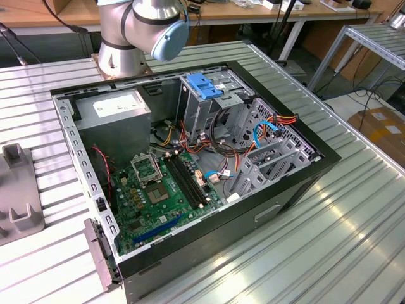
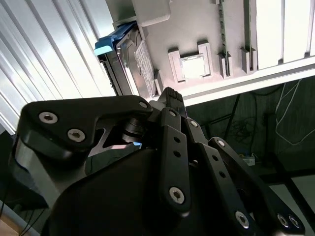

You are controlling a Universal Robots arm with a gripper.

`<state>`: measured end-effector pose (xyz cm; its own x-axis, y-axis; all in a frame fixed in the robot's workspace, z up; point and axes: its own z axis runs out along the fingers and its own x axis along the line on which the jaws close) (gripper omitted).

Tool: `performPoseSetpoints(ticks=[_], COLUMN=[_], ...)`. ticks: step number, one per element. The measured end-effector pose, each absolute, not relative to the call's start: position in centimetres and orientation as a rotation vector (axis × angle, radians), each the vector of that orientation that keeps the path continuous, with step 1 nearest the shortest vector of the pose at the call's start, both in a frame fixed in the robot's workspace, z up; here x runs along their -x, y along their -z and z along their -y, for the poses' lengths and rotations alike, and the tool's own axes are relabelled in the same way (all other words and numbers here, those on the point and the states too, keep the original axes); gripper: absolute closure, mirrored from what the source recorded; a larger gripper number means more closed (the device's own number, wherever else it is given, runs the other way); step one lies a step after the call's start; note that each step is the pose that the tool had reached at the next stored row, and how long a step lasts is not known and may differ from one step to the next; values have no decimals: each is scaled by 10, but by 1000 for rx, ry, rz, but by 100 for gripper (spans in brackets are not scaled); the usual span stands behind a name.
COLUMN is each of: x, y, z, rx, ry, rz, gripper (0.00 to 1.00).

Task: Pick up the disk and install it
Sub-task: 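Pick up the disk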

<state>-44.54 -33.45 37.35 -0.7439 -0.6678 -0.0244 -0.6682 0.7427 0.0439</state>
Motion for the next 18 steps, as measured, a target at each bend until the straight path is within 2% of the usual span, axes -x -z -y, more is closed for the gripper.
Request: performPoseSetpoints(ticks=[18], x=[445], y=[-373], z=[334], rx=[1347], ry=[-79], rz=[-2833], gripper=[90])
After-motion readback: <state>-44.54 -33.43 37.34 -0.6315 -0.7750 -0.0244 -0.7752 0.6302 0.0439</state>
